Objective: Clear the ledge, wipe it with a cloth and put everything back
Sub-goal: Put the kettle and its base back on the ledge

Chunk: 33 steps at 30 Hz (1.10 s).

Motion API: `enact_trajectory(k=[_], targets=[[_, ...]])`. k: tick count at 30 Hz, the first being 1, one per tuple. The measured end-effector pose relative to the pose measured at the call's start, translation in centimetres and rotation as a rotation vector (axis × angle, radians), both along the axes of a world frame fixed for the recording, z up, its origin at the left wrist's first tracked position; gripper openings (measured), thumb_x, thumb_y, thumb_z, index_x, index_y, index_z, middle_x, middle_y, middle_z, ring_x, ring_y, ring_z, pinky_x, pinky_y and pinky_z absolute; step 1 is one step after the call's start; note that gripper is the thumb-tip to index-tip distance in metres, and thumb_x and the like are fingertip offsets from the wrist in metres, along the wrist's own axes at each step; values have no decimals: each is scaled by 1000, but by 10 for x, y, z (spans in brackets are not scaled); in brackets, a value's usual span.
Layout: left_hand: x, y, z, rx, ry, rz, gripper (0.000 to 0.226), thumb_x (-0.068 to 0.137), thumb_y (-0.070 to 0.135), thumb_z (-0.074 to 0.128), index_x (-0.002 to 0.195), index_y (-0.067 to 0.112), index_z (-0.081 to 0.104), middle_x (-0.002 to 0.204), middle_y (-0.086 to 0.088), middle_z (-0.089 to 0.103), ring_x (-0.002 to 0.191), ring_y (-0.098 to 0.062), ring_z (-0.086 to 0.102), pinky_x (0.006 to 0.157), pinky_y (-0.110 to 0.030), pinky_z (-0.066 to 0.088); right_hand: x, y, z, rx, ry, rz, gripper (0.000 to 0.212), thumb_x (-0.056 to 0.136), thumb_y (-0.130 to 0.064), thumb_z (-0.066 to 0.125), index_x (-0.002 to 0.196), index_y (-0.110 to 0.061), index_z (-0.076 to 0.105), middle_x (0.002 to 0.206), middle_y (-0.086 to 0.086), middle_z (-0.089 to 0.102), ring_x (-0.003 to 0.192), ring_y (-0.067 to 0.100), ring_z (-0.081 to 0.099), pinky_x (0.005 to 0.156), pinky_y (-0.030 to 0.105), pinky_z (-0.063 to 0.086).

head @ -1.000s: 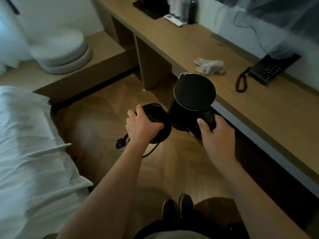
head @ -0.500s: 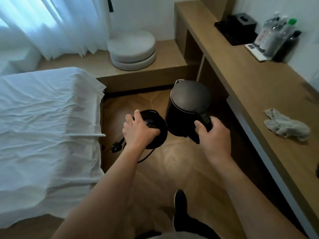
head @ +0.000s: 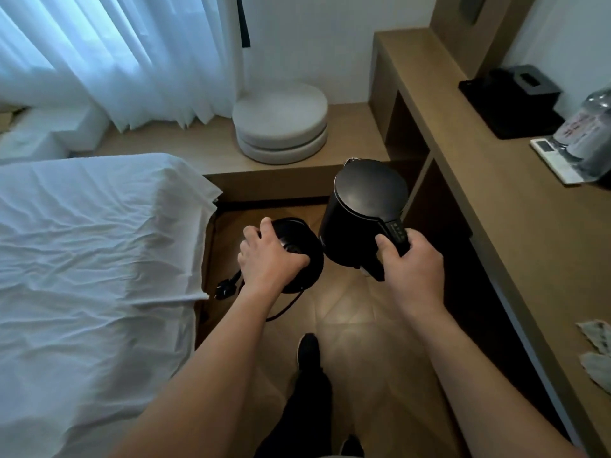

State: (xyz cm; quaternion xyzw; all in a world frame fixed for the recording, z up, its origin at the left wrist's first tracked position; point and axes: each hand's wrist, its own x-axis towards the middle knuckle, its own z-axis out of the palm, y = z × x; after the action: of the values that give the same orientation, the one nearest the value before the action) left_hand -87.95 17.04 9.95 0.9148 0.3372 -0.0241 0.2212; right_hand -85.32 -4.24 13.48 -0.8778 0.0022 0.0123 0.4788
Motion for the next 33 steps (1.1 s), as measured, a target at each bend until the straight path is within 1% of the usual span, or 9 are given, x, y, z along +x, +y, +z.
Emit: enact_trajectory(k=[3,5,7,9,15,22,26,31,33], targets=[[55,34,-6,-16,11,4,111,71,56,79,155,20,17,149,-14,26,134,-39,37,110,-47,36,54,31,-4,-2,3,-15,21,97,-36,61,90,-16,62,75,-7,61,64,4,57,45,10,37],[92,57,-6,-25,12,0,111,71,56,79,155,20,17,149,-14,26,134,-40,37,111,-47,37,89,53,-2,-18,6,-21,19,97,-36,61,93,-17,62,78,-8,61,66,2,57,45,10,36],[127,80,-2,-28,18,0,110,70,56,79,155,21,17,148,-14,27,134,-39,37,111,-47,37,123,73,0,-10,10,-26,18,97,-35,61,96,-17,63,80,-8,62,68,3,58,45,9,38],[161,101,3,-23,-2,-9,110,71,55,80,154,21,18,148,-13,27,134,-39,37,110,-47,37,153,93,4,-9,-4,-31,19,97,-36,61,96,-17,63,80,-7,63,70,5,60,47,11,36],[257,152,18,1,-31,-36,108,69,55,80,152,20,21,146,-14,30,132,-40,38,109,-48,37,245,141,13,-17,-9,-62,19,97,-36,60,95,-17,63,77,-6,61,64,4,56,49,13,31],[380,195,1,2,-17,-41,107,70,54,80,153,20,21,148,-15,31,135,-40,35,111,-49,35,366,185,-7,3,21,-89,18,97,-37,59,96,-19,62,80,-6,63,69,4,58,53,15,35],[463,217,-10,9,-9,-36,106,70,54,80,151,19,22,144,-14,32,133,-40,38,109,-48,37,452,209,-20,20,51,-84,18,97,-37,60,99,-19,63,80,-6,63,70,6,59,54,18,38],[561,249,2,20,-19,-38,105,70,54,80,152,20,24,144,-14,32,133,-41,39,111,-50,38,548,234,-17,-4,43,-86,18,97,-37,60,103,-21,63,85,-8,63,76,5,59,57,20,42],[596,261,9,16,-37,-28,106,69,54,80,152,20,24,143,-13,33,132,-41,40,111,-50,38,581,245,-13,-12,34,-88,19,97,-38,60,105,-20,63,88,-7,64,77,5,59,56,19,40]])
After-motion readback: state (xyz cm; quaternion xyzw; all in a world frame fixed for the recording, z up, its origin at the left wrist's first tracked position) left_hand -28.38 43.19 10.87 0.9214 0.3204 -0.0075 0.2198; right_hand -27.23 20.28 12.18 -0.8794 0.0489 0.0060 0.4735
